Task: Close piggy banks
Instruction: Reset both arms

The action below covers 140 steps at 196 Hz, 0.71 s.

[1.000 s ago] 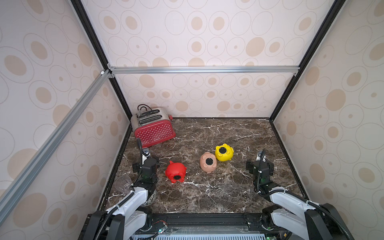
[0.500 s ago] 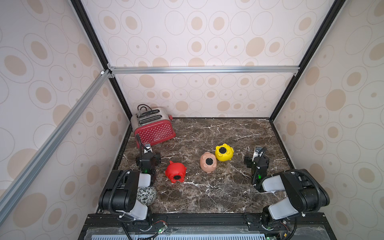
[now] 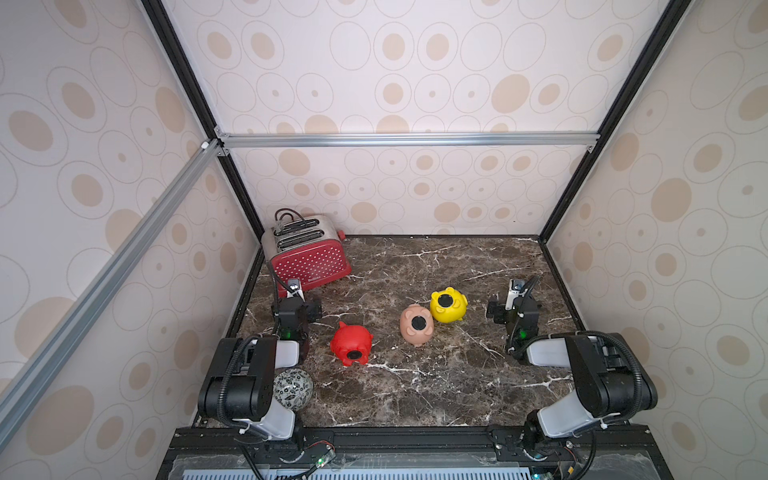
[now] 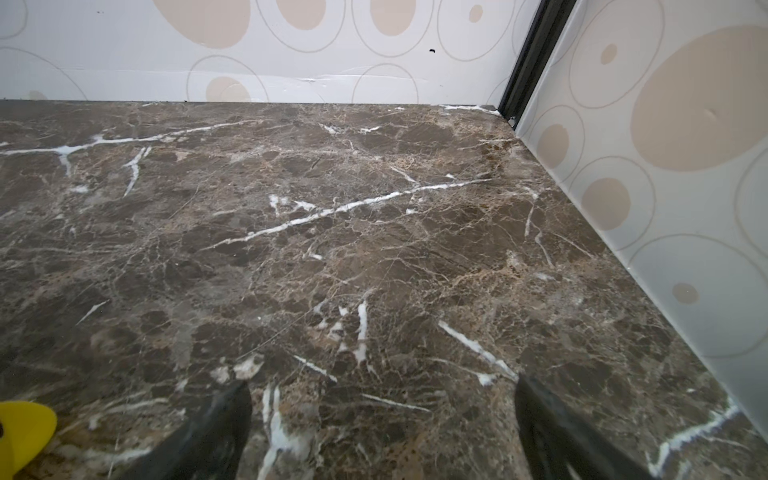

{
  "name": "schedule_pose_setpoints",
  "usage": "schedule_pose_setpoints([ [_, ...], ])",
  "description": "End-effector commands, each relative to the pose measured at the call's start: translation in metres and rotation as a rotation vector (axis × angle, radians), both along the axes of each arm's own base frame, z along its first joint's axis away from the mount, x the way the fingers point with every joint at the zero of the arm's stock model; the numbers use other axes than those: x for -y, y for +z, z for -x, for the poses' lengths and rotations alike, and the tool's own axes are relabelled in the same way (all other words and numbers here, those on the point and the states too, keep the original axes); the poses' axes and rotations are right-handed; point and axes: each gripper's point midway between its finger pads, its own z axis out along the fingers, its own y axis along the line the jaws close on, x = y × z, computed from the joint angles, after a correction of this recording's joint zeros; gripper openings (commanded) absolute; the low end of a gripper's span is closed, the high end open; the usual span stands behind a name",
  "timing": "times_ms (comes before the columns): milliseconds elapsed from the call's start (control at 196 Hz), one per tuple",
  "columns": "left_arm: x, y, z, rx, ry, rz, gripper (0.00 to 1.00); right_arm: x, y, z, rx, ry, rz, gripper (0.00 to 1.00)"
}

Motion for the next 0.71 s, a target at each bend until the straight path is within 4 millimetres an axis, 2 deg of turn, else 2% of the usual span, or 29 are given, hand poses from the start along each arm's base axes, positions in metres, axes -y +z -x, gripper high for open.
schedule_pose_setpoints([
  [0, -0.0003, 0.0056, -0.0032, 0.015, -0.004, 0.002, 0.99, -0.0024, 0.002, 0.0017, 0.001, 0.014, -0.006, 1.0],
  [709, -0.0007, 0.0059, -0.0034, 0.016, -0.003, 0.002, 0.99, -0.0033, -0.0004, -0.0015, -0.015, 0.017, -0.013, 1.0],
])
